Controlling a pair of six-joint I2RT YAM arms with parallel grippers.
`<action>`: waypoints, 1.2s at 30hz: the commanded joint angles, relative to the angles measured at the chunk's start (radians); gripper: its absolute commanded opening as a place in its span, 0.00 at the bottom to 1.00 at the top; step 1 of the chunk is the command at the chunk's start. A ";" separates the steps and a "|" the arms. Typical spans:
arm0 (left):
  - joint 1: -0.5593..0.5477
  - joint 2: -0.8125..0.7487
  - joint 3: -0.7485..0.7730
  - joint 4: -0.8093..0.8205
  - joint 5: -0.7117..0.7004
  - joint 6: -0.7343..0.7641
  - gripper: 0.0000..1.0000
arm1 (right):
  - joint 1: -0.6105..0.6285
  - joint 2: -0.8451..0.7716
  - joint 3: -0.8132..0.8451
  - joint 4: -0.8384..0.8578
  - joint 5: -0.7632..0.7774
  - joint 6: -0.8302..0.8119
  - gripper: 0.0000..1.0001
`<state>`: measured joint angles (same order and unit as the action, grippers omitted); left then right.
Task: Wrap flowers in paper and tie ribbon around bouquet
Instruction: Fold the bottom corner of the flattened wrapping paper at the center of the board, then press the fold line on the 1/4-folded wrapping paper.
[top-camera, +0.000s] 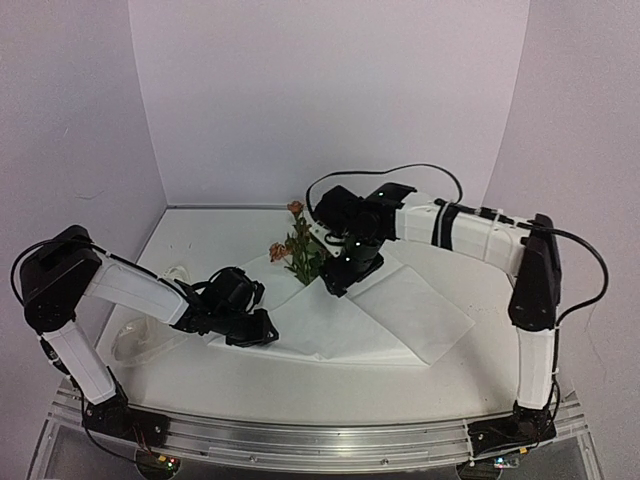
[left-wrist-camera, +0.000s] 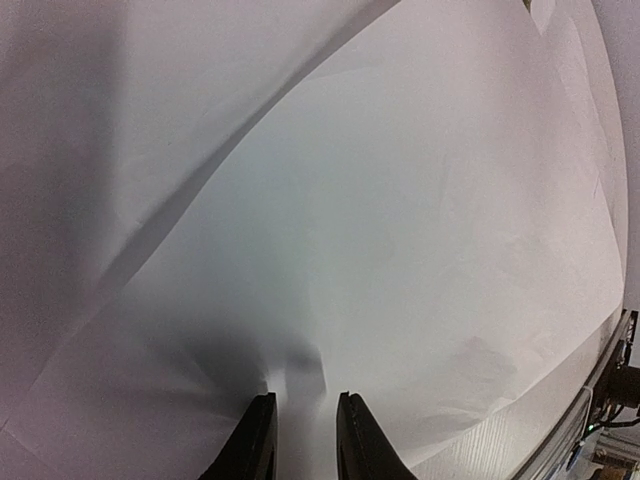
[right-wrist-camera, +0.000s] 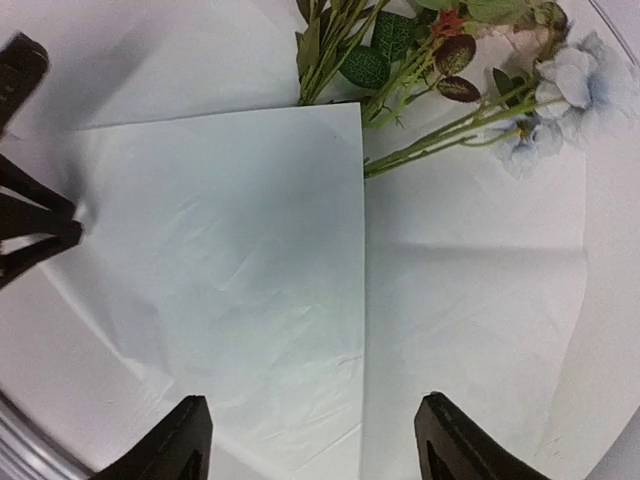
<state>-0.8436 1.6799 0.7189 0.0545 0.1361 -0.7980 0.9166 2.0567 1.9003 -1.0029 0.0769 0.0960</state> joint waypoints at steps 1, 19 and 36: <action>-0.003 0.028 0.013 -0.017 -0.028 -0.049 0.23 | 0.000 -0.177 -0.193 0.044 -0.204 0.406 0.59; -0.051 0.001 -0.035 0.007 -0.083 -0.138 0.23 | 0.136 -0.273 -0.816 0.829 -0.102 0.966 0.22; -0.051 -0.018 -0.070 0.016 -0.096 -0.143 0.23 | 0.104 -0.282 -1.070 0.992 -0.046 1.005 0.21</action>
<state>-0.8904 1.6695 0.6774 0.1248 0.0641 -0.9428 1.0440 1.7979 0.8898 -0.0128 -0.0109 1.0986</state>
